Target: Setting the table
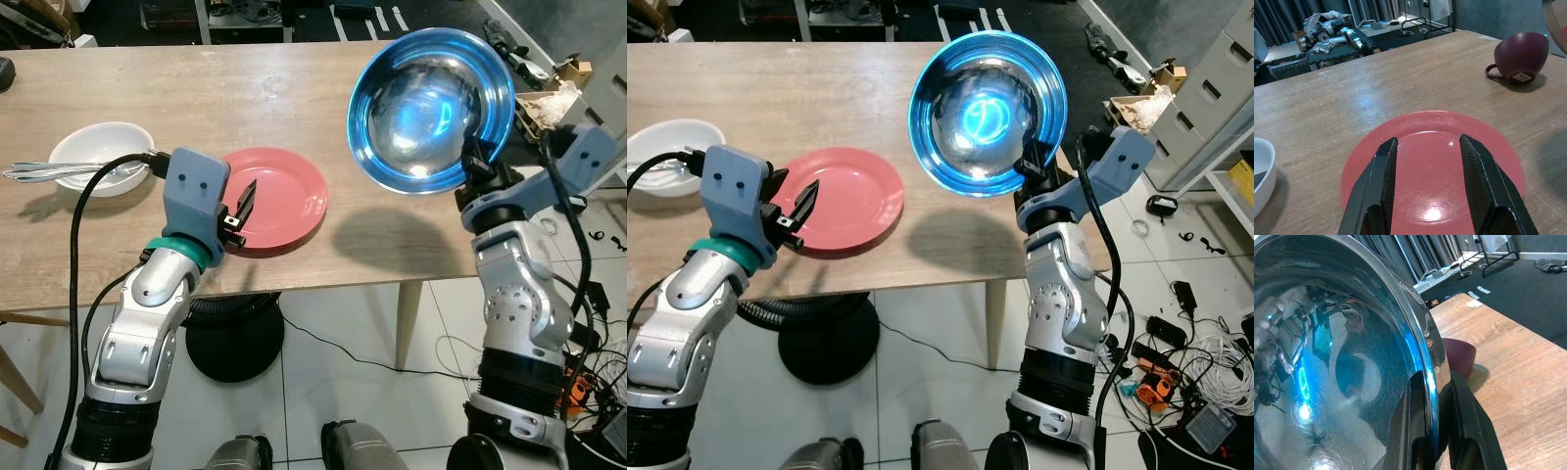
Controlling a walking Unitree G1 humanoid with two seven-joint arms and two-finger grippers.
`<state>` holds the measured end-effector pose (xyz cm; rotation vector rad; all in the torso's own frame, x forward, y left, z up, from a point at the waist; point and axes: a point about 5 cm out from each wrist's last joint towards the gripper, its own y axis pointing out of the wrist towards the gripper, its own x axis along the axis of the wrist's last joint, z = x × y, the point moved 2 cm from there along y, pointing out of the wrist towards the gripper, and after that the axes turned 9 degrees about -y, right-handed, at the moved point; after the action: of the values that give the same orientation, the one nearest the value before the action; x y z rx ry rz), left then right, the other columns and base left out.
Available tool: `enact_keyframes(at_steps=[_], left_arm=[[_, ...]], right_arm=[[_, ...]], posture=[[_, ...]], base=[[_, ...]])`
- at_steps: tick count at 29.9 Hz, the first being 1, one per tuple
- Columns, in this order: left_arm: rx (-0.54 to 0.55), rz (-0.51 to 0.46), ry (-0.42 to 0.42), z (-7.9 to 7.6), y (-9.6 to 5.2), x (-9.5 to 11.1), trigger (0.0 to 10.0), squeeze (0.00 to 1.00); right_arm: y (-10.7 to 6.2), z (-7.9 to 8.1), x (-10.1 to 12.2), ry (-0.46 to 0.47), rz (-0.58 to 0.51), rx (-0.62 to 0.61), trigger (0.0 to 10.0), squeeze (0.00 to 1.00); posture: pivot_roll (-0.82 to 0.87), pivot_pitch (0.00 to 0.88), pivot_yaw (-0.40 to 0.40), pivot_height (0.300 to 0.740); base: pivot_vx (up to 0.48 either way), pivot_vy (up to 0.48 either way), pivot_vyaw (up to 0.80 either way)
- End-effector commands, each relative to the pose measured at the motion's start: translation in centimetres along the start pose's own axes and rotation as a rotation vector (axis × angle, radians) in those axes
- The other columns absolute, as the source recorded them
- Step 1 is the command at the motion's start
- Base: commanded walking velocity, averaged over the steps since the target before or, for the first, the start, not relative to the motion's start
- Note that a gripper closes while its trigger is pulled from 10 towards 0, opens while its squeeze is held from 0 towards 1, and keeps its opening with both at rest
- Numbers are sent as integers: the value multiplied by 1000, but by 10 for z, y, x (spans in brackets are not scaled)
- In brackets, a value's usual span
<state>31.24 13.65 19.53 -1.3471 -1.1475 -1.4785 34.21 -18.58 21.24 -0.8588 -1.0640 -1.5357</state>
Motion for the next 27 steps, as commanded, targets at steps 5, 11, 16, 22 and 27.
enact_keyframes(at_steps=[5,11,16,22,27], left_arm=[[14,22,0,2,0,-4,10000,0],[23,21,2,3,1,-4,10000,0],[26,24,1,3,1,-5,10000,0],[30,28,2,3,1,-5,10000,0],[30,29,2,3,1,-6,10000,0]], right_arm=[[-2,0,-2,-26,7,-13,10000,0],[-1,-4,-11,-89,52,-45,10000,0],[-1,-5,-11,-93,54,-48,10000,0],[-2,-6,-12,-85,62,-63,10000,0],[-2,-8,-13,-81,64,-70,10000,0]], posture=[[-121,10,39,740],[-123,9,38,740],[-123,10,37,740],[-125,11,36,740],[-124,11,36,740]], base=[[0,0,0],[0,0,708],[0,0,800],[0,0,797],[0,0,794]])
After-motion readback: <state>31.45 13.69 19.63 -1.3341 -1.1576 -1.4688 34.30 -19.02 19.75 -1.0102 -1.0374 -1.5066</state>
